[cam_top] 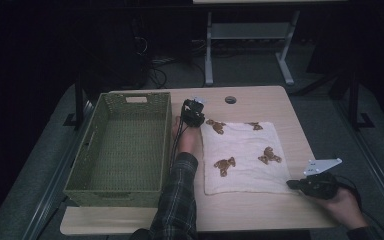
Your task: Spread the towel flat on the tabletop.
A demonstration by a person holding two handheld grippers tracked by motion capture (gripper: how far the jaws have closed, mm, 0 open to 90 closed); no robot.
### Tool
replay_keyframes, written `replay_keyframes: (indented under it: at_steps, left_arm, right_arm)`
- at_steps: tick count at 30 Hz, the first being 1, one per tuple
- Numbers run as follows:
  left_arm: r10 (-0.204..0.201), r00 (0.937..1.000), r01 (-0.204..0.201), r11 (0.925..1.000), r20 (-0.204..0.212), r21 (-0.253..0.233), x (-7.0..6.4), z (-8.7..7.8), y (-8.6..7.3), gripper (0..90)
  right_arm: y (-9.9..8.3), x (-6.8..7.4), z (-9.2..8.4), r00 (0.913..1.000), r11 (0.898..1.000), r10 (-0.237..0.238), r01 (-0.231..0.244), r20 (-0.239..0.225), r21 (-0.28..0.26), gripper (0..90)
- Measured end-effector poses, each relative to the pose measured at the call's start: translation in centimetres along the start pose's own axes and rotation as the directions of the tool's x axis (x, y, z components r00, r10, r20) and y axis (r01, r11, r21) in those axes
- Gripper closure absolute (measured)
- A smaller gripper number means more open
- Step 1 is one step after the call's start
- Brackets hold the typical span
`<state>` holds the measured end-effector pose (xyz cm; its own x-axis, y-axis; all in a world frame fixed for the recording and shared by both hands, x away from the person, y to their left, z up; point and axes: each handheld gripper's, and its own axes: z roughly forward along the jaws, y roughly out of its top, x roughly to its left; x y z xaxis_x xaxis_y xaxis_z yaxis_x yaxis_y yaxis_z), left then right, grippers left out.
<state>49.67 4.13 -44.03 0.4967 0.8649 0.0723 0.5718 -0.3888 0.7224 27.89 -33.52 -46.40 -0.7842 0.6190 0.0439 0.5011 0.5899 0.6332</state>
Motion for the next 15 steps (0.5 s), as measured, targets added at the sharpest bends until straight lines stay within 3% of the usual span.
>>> replay_keyframes:
  at_steps: [5,11,15]
  left_arm:
    - [-0.004,0.9998,0.004,1.0000,0.020,-0.007,-0.4,0.1,-0.2,74.1]
    - [-0.007,0.9989,0.006,1.0000,0.047,0.002,-0.7,0.1,-0.4,59.5]
    - [-0.003,0.9976,0.003,1.0000,0.069,0.007,-0.6,-0.1,-0.4,56.1]
  right_arm:
    - [0.6,-0.1,0.3,0.9999,1.000,-0.007,0.008,0.012,-0.003,82.7]
    - [2.2,-0.9,0.5,1.0000,0.999,0.005,-0.005,0.004,-0.043,74.0]
    - [3.3,-2.1,0.8,0.9999,0.998,0.015,-0.015,0.006,-0.059,70.2]
